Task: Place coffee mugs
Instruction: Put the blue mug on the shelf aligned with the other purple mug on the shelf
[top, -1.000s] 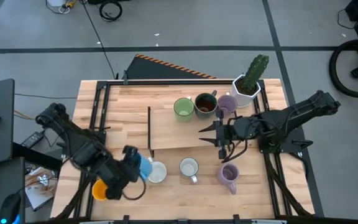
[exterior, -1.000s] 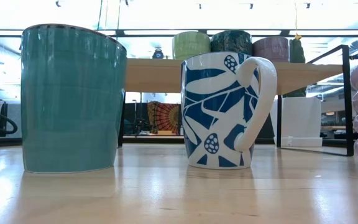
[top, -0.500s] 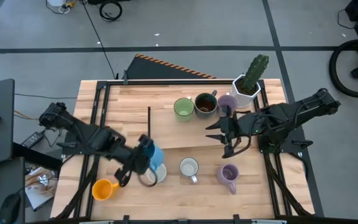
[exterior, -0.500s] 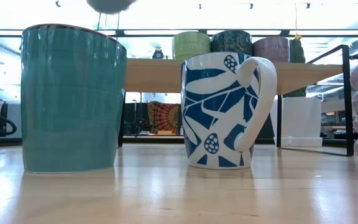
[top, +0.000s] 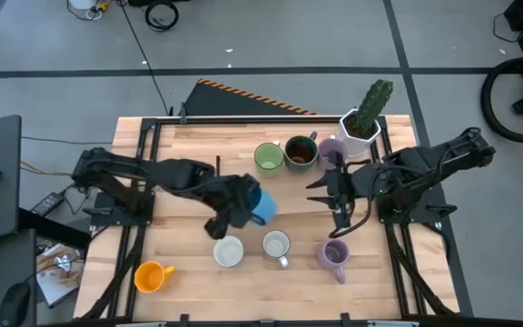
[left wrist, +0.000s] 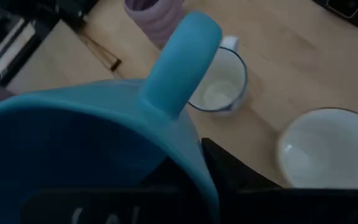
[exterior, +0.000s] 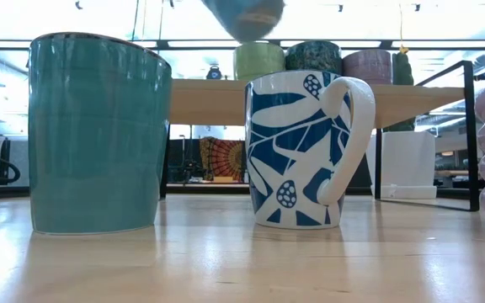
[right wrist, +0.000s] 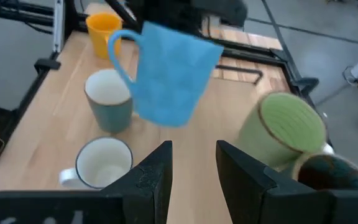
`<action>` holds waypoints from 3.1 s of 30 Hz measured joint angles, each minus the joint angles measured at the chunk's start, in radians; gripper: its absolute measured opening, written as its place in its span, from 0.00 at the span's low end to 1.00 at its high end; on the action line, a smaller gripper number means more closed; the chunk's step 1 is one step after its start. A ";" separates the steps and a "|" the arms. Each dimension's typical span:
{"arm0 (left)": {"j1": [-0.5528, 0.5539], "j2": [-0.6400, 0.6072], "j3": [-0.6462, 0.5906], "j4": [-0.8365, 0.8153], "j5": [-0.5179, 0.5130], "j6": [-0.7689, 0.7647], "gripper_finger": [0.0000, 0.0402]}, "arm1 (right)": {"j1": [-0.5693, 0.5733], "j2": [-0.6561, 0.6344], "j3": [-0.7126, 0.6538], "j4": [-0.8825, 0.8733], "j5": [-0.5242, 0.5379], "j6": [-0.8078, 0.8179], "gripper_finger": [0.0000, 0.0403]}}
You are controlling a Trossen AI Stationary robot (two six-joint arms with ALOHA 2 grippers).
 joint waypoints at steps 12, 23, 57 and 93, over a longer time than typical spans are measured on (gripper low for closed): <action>0.064 0.085 0.000 0.071 0.021 0.128 0.07 | 0.006 -0.004 0.051 -0.136 0.041 0.115 0.32; 0.054 0.086 0.001 -0.088 -0.070 0.128 0.07 | 0.006 0.013 0.051 -0.068 -0.040 0.095 0.32; 0.034 0.087 0.001 -0.138 -0.197 0.042 0.43 | 0.006 0.048 0.051 -0.065 -0.040 0.081 0.32; -0.021 0.009 0.052 -0.150 -0.337 -0.029 0.48 | 0.006 0.048 0.050 -0.056 -0.036 0.066 0.32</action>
